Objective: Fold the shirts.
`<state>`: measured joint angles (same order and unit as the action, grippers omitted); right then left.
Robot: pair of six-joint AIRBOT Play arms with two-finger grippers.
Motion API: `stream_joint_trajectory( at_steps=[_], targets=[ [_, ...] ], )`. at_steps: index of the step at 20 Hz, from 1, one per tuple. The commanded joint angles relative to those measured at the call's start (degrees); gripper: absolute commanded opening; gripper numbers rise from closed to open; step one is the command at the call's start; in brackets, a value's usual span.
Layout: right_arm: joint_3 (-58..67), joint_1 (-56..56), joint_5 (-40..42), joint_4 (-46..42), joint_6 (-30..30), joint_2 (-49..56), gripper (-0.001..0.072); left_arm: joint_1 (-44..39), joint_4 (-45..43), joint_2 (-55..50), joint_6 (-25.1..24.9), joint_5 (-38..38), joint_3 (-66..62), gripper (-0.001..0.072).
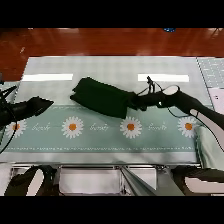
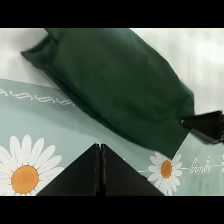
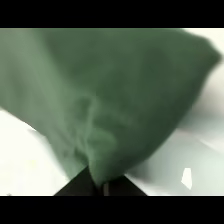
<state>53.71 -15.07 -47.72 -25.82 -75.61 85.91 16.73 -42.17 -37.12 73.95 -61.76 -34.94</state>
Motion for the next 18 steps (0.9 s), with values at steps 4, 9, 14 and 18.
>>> stream_joint_trajectory(
  at_steps=[4, 9, 14, 18],
  targets=[
    [29.42, 0.33, -10.80, -19.76, -10.43, 1.42, 0.0026, 0.02, 0.66, -0.02, 0.02, -0.35, 0.04, 0.0017],
    [49.13, 7.32, -22.29, -29.40, -17.53, 1.27, 0.0026, 0.02, 0.66, -0.02, 0.07, -0.44, 0.04, 0.0018],
    [55.95, 23.02, -32.70, -29.18, -22.43, -3.32, 0.0025, 0.02, 1.14, -0.02, 0.22, -0.44, 0.04, 0.0018],
    [55.95, 37.57, -40.96, -29.27, -23.45, -9.84, 0.0026, 0.02, 1.86, -0.02, 0.22, 1.20, 0.04, 0.0018]
  ],
)
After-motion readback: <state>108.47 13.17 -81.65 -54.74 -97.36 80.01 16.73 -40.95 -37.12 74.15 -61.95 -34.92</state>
